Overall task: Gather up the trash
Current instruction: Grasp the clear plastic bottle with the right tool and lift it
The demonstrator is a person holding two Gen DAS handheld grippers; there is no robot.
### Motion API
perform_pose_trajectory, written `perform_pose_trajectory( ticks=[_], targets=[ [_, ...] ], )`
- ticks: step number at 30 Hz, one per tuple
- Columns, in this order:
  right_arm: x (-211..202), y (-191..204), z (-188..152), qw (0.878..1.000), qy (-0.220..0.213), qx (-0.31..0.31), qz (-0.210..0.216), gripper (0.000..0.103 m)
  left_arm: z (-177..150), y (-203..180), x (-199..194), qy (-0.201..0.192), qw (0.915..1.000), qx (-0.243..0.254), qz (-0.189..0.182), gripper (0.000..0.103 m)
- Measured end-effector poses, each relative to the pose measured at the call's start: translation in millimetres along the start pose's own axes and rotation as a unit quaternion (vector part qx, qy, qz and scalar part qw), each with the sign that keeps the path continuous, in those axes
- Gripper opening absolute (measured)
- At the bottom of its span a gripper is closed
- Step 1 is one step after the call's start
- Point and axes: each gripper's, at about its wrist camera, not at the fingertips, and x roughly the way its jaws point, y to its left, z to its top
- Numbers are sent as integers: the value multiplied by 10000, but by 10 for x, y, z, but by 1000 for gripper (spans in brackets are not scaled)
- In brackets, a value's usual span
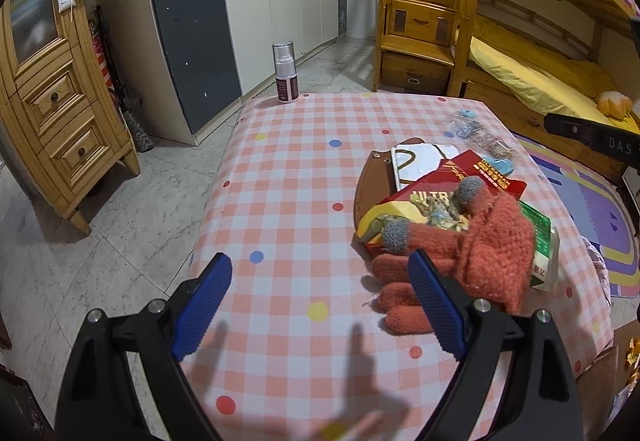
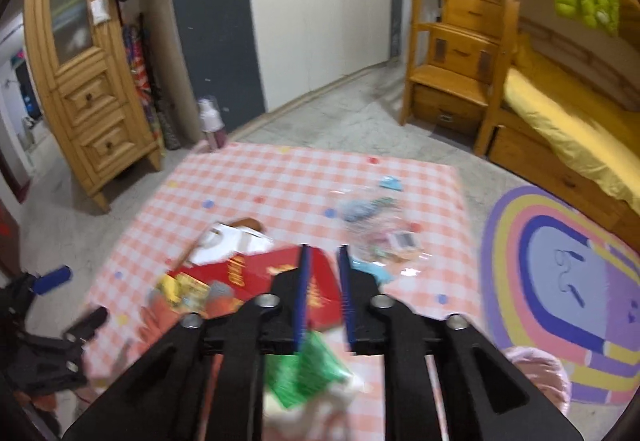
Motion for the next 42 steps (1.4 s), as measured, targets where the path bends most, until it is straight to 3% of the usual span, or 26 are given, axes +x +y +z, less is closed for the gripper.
perform_pose_trajectory(
  ticks=[2, 6, 9, 15, 23, 26, 27, 28, 30, 31, 35, 37, 39, 42],
  targets=[
    [1, -101, -85, 9999, 39, 28, -93, 29, 16, -44, 7, -15, 10000, 34, -8, 87],
    [95, -343, -221, 9993, 171, 168, -272, 47, 82, -122, 59, -23, 10000, 72, 1, 87],
    [311, -464, -265, 9986, 344, 282, -285, 65, 144, -166, 124, -10, 9999, 99, 26, 87],
    [803, -502, -261, 9974, 643, 213, -248, 86, 257, -175, 276, 18, 9999, 91, 88, 87],
    [1299, -534, -44, 9967, 798, -66, -162, 90, 319, -82, 401, 64, 9999, 6, 138, 87],
    [1347, -522, -37, 9958, 901, -175, 5, 86, 310, -64, 406, 66, 9999, 15, 144, 87],
    [1338, -527, -33, 9957, 907, -200, 28, 77, 300, -57, 408, 70, 9999, 6, 140, 87],
    [1320, -534, -25, 9958, 888, -213, 32, 61, 296, -47, 411, 81, 9999, -6, 133, 87],
    [1275, -550, -10, 9961, 863, -178, -7, 38, 272, -34, 412, 112, 9999, -28, 125, 87],
    [1261, -554, -9, 9959, 894, -156, -13, 37, 256, -32, 406, 126, 9999, -33, 114, 87],
    [1177, -533, -37, 9956, 919, -161, 102, 43, 206, -31, 346, 127, 9998, 7, 131, 87],
    [1081, -549, -29, 9968, 780, -102, 147, 69, 207, -33, 328, 111, 9998, 35, 143, 87],
    [977, -582, 28, 9989, 461, -86, 22, 84, 225, -29, 315, 75, 9999, 36, 149, 87],
    [1058, -606, 138, 9990, 433, -125, 13, 86, 277, -30, 331, 37, 9999, 14, 140, 87]
  ],
)
